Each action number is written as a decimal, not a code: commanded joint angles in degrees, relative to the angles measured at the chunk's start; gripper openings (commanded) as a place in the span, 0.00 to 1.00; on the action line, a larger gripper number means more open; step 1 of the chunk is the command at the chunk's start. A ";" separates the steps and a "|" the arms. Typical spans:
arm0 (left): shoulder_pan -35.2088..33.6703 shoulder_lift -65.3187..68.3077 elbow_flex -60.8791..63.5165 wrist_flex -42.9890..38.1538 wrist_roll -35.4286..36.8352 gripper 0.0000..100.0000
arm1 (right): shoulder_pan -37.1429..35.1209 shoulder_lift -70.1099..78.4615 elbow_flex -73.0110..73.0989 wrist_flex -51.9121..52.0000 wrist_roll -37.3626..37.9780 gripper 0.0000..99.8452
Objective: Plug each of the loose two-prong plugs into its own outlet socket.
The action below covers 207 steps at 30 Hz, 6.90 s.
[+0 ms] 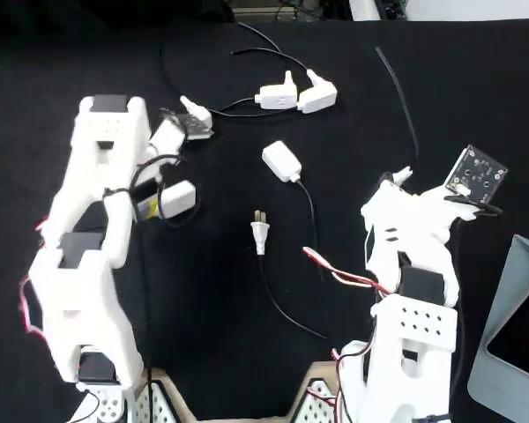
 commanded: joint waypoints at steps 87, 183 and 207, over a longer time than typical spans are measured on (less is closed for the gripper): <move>13.67 -106.02 72.57 -42.11 57.49 0.20 | -55.38 -1.27 -12.62 15.82 11.96 0.01; -14.64 -119.56 84.44 -35.87 58.37 0.19 | -52.66 54.11 -26.33 -6.33 5.54 0.01; -14.73 -119.56 84.53 -35.78 58.11 0.19 | -41.41 60.70 -44.53 -3.87 13.71 0.01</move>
